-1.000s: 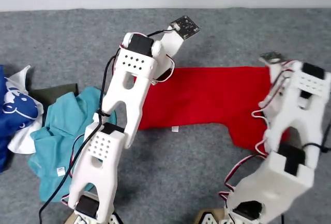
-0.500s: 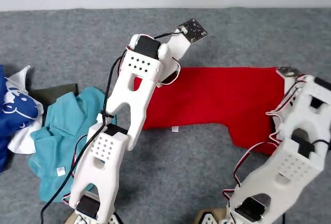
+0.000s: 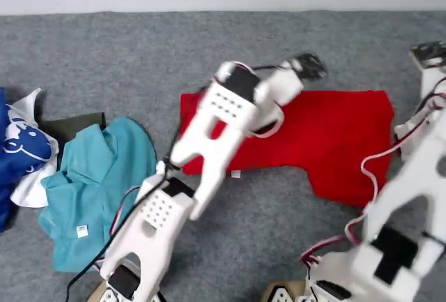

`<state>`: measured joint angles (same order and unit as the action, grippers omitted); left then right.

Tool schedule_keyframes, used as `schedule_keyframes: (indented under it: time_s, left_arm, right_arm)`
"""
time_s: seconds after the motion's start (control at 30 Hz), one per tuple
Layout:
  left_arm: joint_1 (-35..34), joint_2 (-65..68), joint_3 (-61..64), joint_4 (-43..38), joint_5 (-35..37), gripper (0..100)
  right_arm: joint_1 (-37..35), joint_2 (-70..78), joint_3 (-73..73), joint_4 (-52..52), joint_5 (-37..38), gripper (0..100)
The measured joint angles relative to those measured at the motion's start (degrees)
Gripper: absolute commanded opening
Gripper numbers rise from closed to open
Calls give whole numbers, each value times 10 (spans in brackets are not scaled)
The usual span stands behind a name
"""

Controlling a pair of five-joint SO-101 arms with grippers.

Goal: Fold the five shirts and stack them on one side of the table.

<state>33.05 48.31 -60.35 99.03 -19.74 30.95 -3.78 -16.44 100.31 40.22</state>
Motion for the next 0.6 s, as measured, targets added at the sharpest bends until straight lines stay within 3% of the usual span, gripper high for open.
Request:
schedule_keyframes:
  time_s: [0.1, 0.6]
  left_arm:
    - [35, 0, 2, 0, 0, 114]
    - [142, 67, 2, -23, 25, 156]
  right_arm:
    - [2, -65, 0, 1, 0, 11]
    - [-23, -273, 50, 2, -19, 12]
